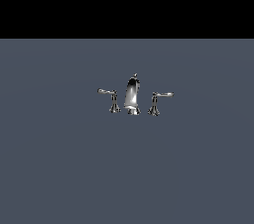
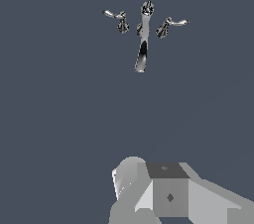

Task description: Turn on the faucet by rotating a designated handle.

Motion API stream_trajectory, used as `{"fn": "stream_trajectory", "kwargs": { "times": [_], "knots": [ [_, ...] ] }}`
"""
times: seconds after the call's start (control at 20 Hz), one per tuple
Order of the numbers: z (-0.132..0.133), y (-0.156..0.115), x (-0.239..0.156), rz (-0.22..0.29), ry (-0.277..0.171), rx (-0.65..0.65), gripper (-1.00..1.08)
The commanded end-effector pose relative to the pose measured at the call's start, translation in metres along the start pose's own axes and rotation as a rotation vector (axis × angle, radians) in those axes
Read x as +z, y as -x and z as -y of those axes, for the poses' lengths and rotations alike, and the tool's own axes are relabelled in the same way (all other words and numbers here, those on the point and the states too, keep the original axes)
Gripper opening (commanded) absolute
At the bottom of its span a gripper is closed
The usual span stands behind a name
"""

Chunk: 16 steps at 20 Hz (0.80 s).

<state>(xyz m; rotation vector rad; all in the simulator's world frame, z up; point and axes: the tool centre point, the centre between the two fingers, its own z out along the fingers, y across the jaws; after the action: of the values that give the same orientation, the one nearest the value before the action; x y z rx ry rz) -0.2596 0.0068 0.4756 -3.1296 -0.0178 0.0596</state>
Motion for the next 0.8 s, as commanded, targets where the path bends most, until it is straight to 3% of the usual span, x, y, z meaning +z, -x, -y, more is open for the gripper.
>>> {"fn": "stream_trajectory", "kwargs": {
  "times": [0.0,0.75],
  "knots": [
    [0.0,0.0,0.0,0.0,0.0,0.0,-1.0],
    [0.025,-0.014,0.026,-0.002,-0.002,0.119,-1.0]
  ]
}}
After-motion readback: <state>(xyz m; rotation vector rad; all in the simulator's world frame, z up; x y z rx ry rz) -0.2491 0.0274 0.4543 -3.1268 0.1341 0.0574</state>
